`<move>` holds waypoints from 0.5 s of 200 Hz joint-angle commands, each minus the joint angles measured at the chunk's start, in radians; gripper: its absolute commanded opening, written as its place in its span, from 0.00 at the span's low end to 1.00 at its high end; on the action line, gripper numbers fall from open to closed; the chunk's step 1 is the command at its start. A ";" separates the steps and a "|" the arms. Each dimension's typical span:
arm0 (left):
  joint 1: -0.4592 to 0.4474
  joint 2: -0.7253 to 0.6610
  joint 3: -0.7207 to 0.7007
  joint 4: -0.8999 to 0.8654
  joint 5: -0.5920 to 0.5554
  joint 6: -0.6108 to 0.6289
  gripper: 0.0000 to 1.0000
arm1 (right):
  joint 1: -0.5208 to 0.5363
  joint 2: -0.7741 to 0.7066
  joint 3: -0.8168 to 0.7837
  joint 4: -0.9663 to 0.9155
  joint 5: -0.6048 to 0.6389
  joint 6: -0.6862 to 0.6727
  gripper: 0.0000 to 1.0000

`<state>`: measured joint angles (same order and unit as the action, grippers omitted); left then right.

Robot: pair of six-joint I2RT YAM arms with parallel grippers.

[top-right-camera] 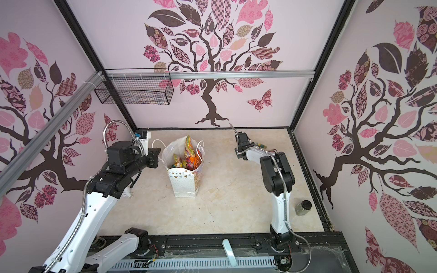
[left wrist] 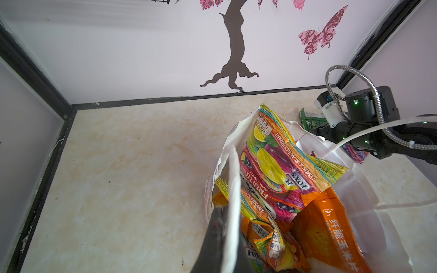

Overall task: Place the snacks into the paper bag
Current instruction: Pick up the snack from the top-right of the table.

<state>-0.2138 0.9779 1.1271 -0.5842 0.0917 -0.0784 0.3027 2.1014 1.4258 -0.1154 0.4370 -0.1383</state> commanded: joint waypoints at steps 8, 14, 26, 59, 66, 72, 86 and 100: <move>0.007 -0.004 -0.013 0.036 0.000 0.003 0.00 | 0.005 0.080 0.081 0.026 0.093 -0.022 0.83; 0.007 -0.004 -0.014 0.036 0.000 0.003 0.00 | 0.004 0.085 0.087 0.028 0.095 -0.022 0.83; 0.007 -0.003 -0.013 0.035 -0.001 0.003 0.00 | 0.004 0.088 0.091 0.032 0.092 -0.024 0.83; 0.005 -0.004 -0.014 0.036 0.000 0.002 0.00 | 0.006 0.105 0.088 0.062 0.100 -0.038 0.83; 0.007 -0.003 -0.014 0.035 0.000 0.003 0.00 | 0.007 0.112 0.093 0.057 0.100 -0.043 0.83; 0.006 -0.003 -0.014 0.038 0.001 0.003 0.00 | 0.008 0.119 0.097 0.052 0.100 -0.047 0.83; 0.006 -0.001 -0.013 0.037 0.003 0.003 0.00 | 0.009 0.131 0.102 0.049 0.094 -0.069 0.85; 0.007 0.001 -0.013 0.036 0.005 0.002 0.00 | 0.012 0.144 0.109 0.044 0.067 -0.094 0.87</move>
<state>-0.2138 0.9787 1.1271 -0.5838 0.0917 -0.0784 0.3077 2.1876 1.4879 -0.0635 0.5098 -0.1841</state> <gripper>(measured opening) 0.051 0.854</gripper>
